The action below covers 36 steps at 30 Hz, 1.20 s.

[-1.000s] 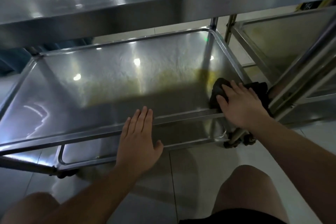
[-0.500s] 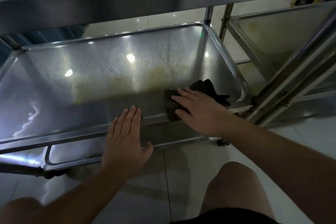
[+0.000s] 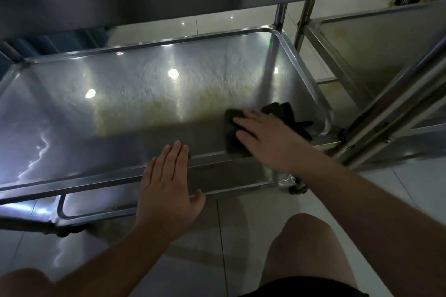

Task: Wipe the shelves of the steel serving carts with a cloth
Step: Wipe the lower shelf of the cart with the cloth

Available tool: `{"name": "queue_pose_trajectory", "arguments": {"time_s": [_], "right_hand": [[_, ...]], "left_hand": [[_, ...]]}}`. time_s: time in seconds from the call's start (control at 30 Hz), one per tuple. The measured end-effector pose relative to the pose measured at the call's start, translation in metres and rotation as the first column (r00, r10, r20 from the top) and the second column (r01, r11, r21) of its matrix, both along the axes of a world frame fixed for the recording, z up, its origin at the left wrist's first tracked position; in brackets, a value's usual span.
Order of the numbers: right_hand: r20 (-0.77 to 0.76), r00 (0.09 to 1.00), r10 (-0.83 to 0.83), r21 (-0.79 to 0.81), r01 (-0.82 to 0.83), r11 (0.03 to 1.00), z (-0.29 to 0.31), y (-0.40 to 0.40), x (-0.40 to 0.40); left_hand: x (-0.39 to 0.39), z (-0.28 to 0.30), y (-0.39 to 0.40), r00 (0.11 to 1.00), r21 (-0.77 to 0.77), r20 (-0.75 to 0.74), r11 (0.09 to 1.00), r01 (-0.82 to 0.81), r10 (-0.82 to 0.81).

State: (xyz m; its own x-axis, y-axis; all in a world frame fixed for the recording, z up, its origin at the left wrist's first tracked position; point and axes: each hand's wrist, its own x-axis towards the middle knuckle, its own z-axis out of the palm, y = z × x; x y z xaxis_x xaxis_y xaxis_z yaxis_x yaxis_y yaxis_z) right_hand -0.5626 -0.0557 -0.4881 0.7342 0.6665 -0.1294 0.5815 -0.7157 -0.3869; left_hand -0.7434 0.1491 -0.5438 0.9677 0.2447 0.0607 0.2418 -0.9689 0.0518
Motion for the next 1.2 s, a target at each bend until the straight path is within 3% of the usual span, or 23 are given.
{"name": "queue_pose_trajectory", "arguments": {"time_s": [0.1,0.23,0.3,0.37,0.43,0.53,0.67,0.73,0.83,0.9,1.0,1.07,1.2], "right_hand": [[0.000,0.992,0.129,0.008,-0.129,0.992,0.004,-0.012,0.008],[0.238,0.942,-0.239,-0.055,0.258,0.965,-0.014,-0.024,0.094],[0.208,0.883,-0.421,-0.123,0.450,0.884,-0.012,-0.010,0.124],[0.202,0.860,-0.468,-0.158,0.500,0.851,-0.004,0.023,0.130],[0.236,0.908,-0.347,-0.148,0.386,0.910,0.002,0.062,0.115],[0.252,0.967,-0.040,-0.095,0.066,0.993,0.004,0.109,0.063],[0.119,0.970,0.213,-0.008,-0.213,0.977,-0.004,0.095,0.001],[0.131,0.973,0.189,0.008,-0.192,0.981,-0.006,0.061,0.008],[0.242,0.969,-0.038,-0.048,0.051,0.998,-0.009,0.011,0.066],[0.322,0.919,-0.229,-0.138,0.285,0.949,-0.011,-0.009,0.116],[0.252,0.844,-0.473,-0.161,0.519,0.840,-0.011,0.012,0.147],[0.235,0.866,-0.442,-0.139,0.480,0.866,-0.010,0.057,0.132],[0.236,0.971,-0.032,-0.098,0.057,0.994,-0.012,0.140,0.061]], "left_hand": [[-0.001,0.000,0.001,1.000,-0.006,0.000,1.000,0.011,-0.011],[-0.001,0.001,0.001,1.000,-0.012,-0.006,1.000,0.011,-0.011],[-0.001,0.000,0.000,1.000,-0.007,-0.007,1.000,0.005,-0.005],[-0.002,-0.001,-0.001,1.000,0.008,-0.003,1.000,0.003,-0.003],[-0.002,-0.001,-0.001,1.000,0.012,0.004,1.000,0.000,0.000],[-0.002,-0.001,-0.001,1.000,0.010,0.020,1.000,-0.009,0.009],[-0.002,-0.003,0.000,1.000,0.020,0.000,1.000,0.006,-0.006],[-0.003,-0.003,0.001,1.000,0.017,-0.002,1.000,0.011,-0.011],[-0.003,-0.004,0.002,1.000,-0.001,-0.004,1.000,0.023,-0.023],[-0.003,-0.006,0.003,1.000,-0.013,0.002,1.000,0.022,-0.022],[-0.001,-0.006,0.001,1.000,-0.018,0.002,1.000,0.024,-0.024],[-0.002,-0.004,0.000,1.000,-0.030,0.012,0.999,0.024,-0.023],[0.000,-0.002,-0.001,0.998,-0.065,0.055,0.997,0.037,-0.033]]}}
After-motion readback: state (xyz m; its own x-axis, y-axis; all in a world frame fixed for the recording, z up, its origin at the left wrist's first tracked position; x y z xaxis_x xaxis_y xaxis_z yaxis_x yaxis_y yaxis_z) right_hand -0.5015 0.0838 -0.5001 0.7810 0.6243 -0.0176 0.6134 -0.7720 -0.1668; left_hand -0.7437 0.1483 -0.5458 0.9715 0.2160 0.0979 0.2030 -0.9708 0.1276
